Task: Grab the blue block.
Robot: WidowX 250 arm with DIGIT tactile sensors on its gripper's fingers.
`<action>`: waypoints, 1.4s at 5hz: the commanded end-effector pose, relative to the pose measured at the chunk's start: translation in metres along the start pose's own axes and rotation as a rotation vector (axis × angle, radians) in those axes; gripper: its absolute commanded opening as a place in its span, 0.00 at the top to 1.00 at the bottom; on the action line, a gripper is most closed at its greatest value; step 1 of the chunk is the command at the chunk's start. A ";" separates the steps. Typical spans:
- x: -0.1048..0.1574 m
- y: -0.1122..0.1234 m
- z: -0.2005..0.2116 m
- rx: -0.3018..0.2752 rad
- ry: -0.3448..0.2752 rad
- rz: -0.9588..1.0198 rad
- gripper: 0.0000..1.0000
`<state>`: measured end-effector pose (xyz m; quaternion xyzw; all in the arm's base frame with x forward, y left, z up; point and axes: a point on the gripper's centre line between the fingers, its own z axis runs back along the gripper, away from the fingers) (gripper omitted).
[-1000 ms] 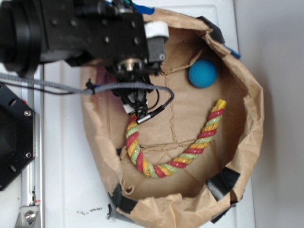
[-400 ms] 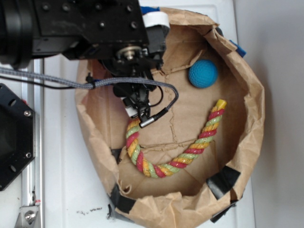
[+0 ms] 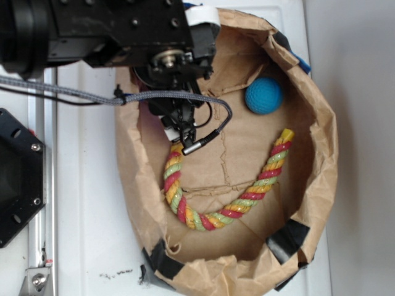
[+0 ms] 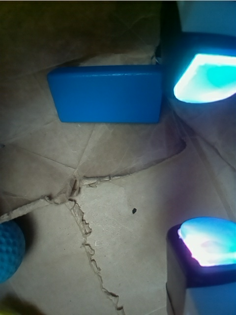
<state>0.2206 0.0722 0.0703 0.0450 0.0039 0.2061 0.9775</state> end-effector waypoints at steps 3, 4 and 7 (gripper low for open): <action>0.021 0.031 0.003 0.150 -0.182 -0.025 0.00; 0.023 0.026 -0.003 0.160 -0.171 -0.040 0.00; 0.034 0.025 -0.018 0.148 -0.131 -0.047 0.00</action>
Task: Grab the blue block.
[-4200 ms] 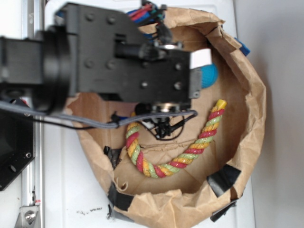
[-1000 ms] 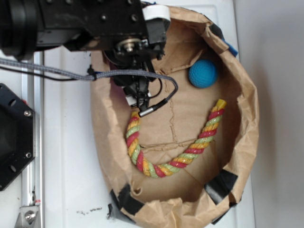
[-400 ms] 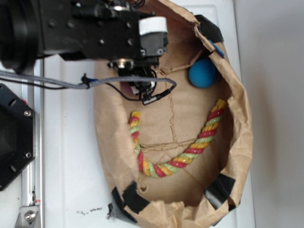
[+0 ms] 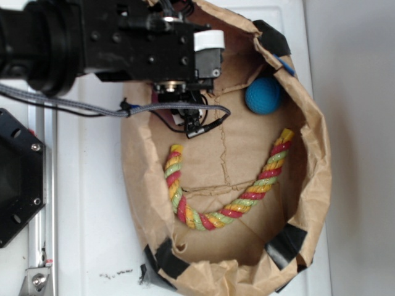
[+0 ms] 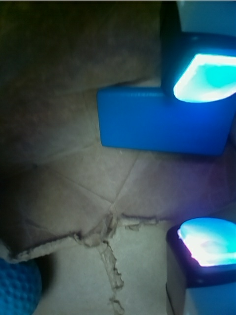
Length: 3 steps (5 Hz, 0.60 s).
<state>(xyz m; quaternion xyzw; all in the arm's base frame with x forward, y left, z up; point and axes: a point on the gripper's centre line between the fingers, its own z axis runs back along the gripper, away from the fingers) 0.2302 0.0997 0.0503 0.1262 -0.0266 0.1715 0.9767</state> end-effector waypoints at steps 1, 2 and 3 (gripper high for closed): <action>0.020 0.008 -0.010 -0.013 -0.003 0.019 0.00; 0.022 0.001 -0.020 -0.006 -0.005 -0.030 0.00; 0.015 0.001 -0.014 -0.012 -0.023 -0.033 0.00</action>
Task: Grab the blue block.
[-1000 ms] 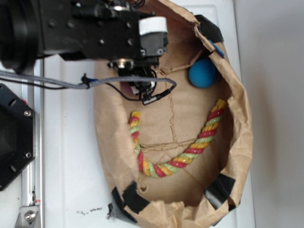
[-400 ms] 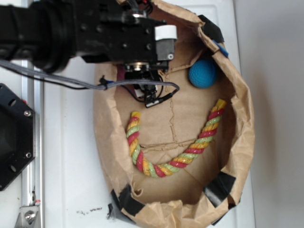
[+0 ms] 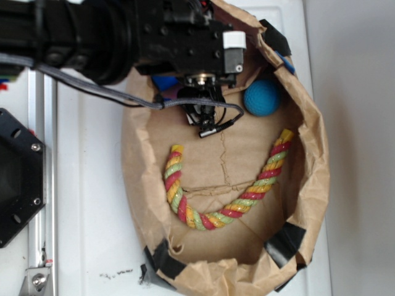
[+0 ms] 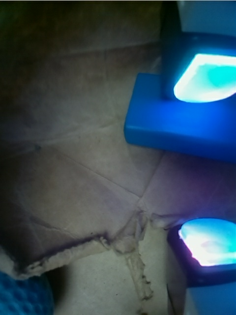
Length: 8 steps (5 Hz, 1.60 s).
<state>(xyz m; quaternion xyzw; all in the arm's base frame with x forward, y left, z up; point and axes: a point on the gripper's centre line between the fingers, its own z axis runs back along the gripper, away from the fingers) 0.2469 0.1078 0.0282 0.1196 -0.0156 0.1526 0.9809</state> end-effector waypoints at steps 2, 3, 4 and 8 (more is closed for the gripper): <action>-0.005 0.016 0.026 -0.019 -0.042 0.052 0.00; -0.007 0.023 0.033 -0.018 -0.034 0.085 0.00; -0.014 0.033 0.026 0.039 -0.001 0.145 0.00; -0.009 0.028 0.010 -0.019 0.022 0.087 0.00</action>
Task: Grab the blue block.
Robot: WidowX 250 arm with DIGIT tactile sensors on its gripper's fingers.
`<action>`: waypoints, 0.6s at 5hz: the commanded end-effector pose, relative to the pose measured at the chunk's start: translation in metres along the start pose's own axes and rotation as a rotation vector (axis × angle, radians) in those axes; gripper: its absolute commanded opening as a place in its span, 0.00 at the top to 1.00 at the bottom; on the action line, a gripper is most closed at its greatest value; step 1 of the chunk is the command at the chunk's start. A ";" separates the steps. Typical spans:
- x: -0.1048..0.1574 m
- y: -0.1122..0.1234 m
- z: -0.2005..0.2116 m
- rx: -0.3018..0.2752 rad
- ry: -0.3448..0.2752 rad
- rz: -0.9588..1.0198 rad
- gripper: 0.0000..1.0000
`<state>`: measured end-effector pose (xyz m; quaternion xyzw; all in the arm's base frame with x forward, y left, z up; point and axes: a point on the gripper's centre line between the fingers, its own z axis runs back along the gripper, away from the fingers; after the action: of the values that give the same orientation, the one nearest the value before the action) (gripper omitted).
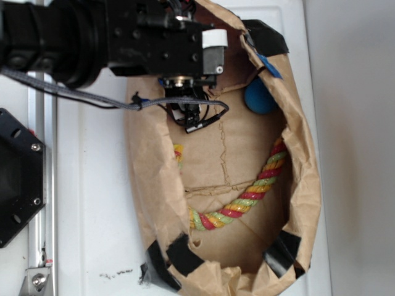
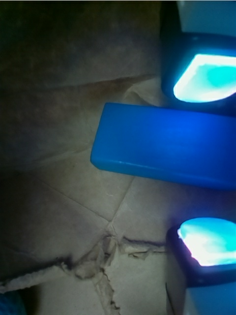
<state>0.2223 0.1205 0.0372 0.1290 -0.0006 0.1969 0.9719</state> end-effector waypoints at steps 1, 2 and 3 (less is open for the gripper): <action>0.019 -0.004 0.010 -0.173 0.000 -0.090 0.00; 0.025 -0.012 0.013 -0.219 0.001 -0.114 0.00; 0.024 -0.023 0.010 -0.253 0.020 -0.153 0.00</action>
<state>0.2490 0.1051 0.0358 0.0010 0.0074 0.1253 0.9921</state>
